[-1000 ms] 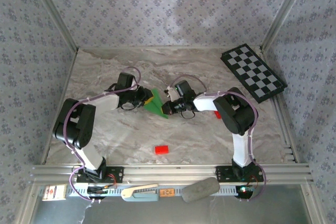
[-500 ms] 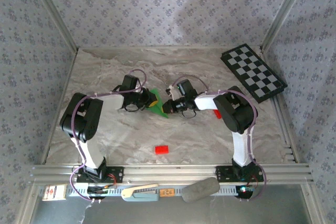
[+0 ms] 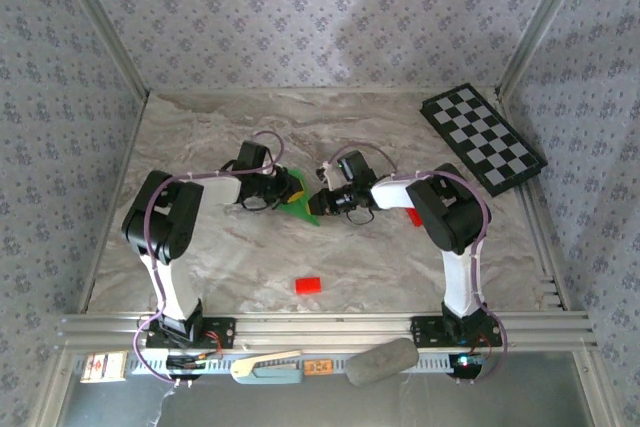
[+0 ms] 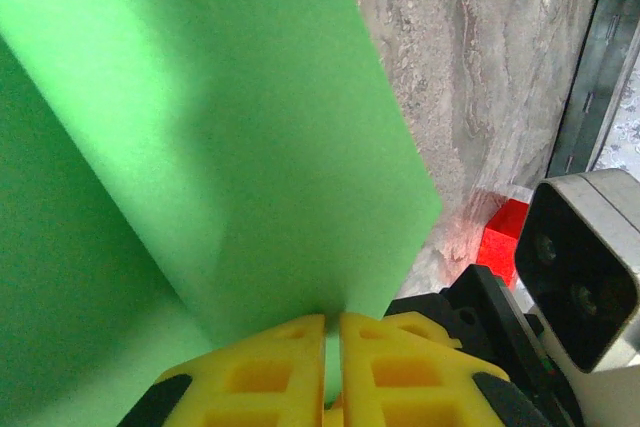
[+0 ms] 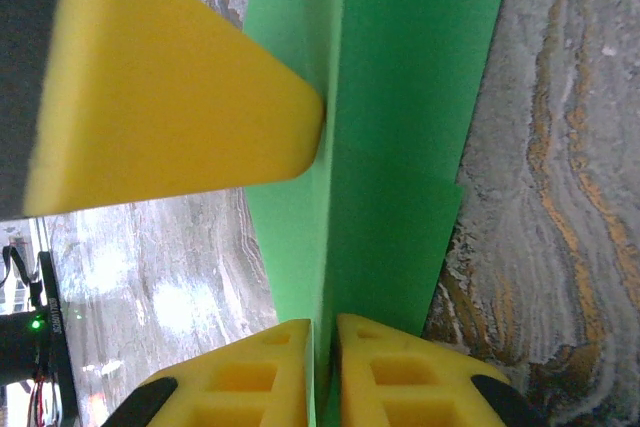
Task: Fold a paper plane with a square sheet of paper (pick it up from the middle)
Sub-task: Fourth fold the wing at the center of the table.
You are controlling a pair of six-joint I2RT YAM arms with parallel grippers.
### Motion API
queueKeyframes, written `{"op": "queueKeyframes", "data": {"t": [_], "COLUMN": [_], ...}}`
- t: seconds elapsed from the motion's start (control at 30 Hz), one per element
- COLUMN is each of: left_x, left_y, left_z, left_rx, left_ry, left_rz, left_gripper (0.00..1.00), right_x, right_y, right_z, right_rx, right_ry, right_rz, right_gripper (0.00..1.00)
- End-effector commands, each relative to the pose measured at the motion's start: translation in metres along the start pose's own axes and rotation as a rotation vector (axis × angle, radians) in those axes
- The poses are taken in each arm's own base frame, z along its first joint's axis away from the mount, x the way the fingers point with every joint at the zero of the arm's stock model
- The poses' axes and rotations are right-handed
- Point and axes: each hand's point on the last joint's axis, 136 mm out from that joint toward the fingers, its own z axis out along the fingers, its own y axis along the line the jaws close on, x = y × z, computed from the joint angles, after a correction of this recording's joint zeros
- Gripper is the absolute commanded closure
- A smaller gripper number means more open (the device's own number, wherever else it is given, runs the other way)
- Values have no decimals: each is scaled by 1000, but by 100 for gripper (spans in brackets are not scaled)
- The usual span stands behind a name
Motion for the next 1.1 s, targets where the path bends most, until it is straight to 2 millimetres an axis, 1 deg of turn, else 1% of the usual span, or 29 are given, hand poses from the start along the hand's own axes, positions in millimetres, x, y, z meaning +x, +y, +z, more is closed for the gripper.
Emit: {"op": "queueKeyframes", "data": {"t": [0.0,0.13,0.23,0.43,0.53,0.63,0.77,1.07], "left_x": [0,-1,-3,-9,-9,-6,-4,-4], "left_y": [-5,4,7,-8,-12,-13,-15,-4], "left_z": [2,1,-3,-20,-23,-21,-14,-3], "left_rx": [2,-40,-57,-20,4,26,58,42], "left_ry": [15,0,-23,-78,-83,-68,-32,-10], "left_rz": [23,9,3,36,49,55,51,39], "left_gripper": [88,88,88,88,87,87,87,88], "right_x": [22,24,27,32,33,33,33,33], "right_y": [-33,-35,-36,-38,-40,-41,-43,-44], "right_z": [3,4,5,6,6,6,7,7], "right_rx": [93,95,95,104,111,112,116,114], "right_ry": [64,75,91,126,130,130,131,135], "right_rz": [105,113,124,152,159,166,174,189], "right_gripper": [84,88,90,91,91,91,91,90]}}
